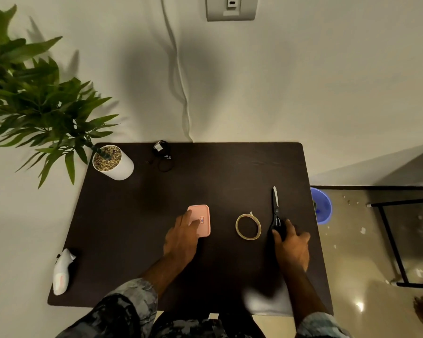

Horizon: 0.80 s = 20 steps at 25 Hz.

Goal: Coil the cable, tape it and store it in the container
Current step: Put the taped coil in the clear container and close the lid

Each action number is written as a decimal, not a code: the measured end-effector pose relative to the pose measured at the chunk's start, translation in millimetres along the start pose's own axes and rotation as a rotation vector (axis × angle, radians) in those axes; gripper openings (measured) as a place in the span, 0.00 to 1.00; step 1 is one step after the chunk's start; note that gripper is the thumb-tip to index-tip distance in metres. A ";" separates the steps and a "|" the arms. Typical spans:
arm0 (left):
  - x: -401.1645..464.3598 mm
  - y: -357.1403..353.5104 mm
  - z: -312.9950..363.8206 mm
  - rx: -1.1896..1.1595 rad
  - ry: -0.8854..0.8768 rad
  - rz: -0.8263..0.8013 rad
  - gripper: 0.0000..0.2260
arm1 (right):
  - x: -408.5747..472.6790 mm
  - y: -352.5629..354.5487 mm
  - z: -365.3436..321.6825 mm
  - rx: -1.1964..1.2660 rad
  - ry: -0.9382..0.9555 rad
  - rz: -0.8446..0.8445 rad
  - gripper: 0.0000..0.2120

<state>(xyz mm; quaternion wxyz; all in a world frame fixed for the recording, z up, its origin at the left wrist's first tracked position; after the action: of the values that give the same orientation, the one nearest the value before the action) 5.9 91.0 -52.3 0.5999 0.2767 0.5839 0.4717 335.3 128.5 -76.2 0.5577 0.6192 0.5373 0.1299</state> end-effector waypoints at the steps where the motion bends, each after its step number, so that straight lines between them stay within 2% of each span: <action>1: -2.1 -1.3 2.4 -0.010 -0.003 0.019 0.22 | -5.6 0.7 -5.4 -0.033 0.070 0.027 0.29; 4: -8.8 -4.0 12.4 0.003 -0.036 0.036 0.21 | -25.3 -14.8 -19.2 -0.194 0.424 -0.038 0.25; 6: -15.4 -7.2 19.1 0.006 -0.046 0.012 0.21 | -29.5 -30.2 -19.9 -0.325 0.563 -0.108 0.24; 12: -23.0 -19.7 29.6 -0.056 -0.052 -0.101 0.25 | -17.8 -21.9 -36.0 -0.450 0.523 -0.189 0.20; 20: -17.4 -21.6 33.5 -0.147 -0.024 -0.097 0.30 | 11.7 -4.0 -44.1 -0.404 0.455 -0.291 0.21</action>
<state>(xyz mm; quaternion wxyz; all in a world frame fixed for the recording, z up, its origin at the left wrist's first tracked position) 45.5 74.2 -58.2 0.6478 0.2092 0.5530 0.4804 304.2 161.5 -69.5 0.5478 0.3680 0.6941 0.2876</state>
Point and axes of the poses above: each hand's wrist, its own x-axis towards the middle knuckle, its own y-axis out of the back of the hand, z = x × y, the point moved 4 cm from there along x, towards the middle knuckle, and after that the axes turned 2 degrees about z, right-handed, at the moved point
